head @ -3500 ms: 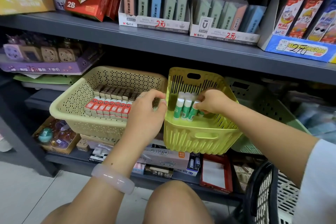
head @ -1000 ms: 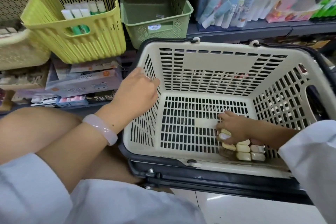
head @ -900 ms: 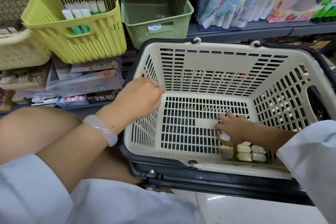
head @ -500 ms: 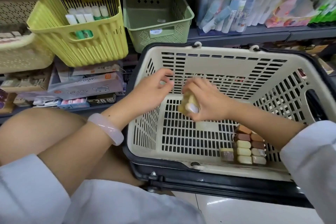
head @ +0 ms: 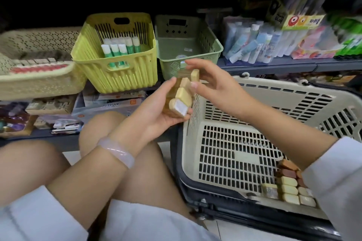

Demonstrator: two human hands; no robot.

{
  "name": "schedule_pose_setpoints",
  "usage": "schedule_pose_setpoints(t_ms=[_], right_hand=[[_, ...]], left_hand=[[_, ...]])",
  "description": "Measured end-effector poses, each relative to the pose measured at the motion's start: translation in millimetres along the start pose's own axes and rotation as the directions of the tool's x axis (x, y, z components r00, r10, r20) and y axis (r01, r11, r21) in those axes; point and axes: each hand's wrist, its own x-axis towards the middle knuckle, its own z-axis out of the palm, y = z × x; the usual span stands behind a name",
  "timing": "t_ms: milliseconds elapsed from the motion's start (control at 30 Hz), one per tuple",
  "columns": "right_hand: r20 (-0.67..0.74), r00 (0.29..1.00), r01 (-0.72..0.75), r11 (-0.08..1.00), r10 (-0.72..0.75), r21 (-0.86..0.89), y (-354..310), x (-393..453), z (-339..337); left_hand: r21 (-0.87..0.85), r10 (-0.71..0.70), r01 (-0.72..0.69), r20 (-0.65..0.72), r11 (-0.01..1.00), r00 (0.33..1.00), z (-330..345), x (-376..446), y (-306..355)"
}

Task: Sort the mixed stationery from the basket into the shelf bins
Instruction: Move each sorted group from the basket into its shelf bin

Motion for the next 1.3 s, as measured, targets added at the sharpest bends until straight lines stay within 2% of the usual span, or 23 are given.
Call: schedule_pose_setpoints(t_ms=[100, 200, 300, 367, 433, 567, 700, 767, 933, 1133, 1300], right_hand=[[-0.035, 0.999, -0.002, 1.0, 0.003, 0.031, -4, 14, -1], [-0.065, 0.998, -0.009, 0.986, 0.02, 0.168, -2, 35, -3], [-0.173, 0.98, -0.048, 0.956, 0.102, 0.291, 11, 67, -10], [-0.249, 0.952, -0.096, 0.947, 0.177, 0.307, 21, 94, -17], [-0.3, 0.933, -0.132, 0.964, 0.2, 0.232, 31, 123, -25], [-0.288, 0.945, -0.2, 0.97, 0.154, -0.137, 46, 159, -33], [-0.167, 0.982, -0.169, 0.813, 0.09, -0.557, 61, 156, -22], [-0.149, 0.988, -0.137, 0.736, 0.049, -0.663, 66, 149, -18], [-0.077, 0.996, -0.033, 0.662, -0.038, -0.749, 61, 139, -25], [0.017, 0.997, 0.061, 0.685, -0.07, -0.726, 49, 116, -29], [0.052, 0.998, 0.062, 0.72, -0.036, -0.691, 43, 104, -30]], left_hand=[[0.024, 0.023, -0.023, 0.011, 0.999, 1.0, -6, 1, 13], [0.055, 0.039, -0.041, 0.027, 0.998, 0.999, -12, 7, 27], [0.113, 0.058, -0.061, 0.034, 0.992, 0.998, -18, 19, 41], [0.126, 0.045, -0.049, 0.038, 0.991, 0.998, -24, 28, 47], [0.137, 0.017, -0.024, 0.054, 0.99, 0.998, -31, 36, 51], [0.171, -0.037, 0.025, 0.063, 0.985, 0.997, -45, 48, 56], [0.183, -0.049, 0.037, 0.063, 0.982, 0.997, -54, 57, 62], [0.189, -0.03, 0.016, 0.073, 0.982, 0.997, -55, 59, 64], [0.15, 0.034, -0.043, 0.063, 0.988, 0.997, -51, 53, 68], [0.106, 0.088, -0.083, -0.041, 0.991, 0.995, -35, 43, 66], [0.044, 0.097, -0.093, -0.099, 0.995, 0.99, -25, 38, 62]])
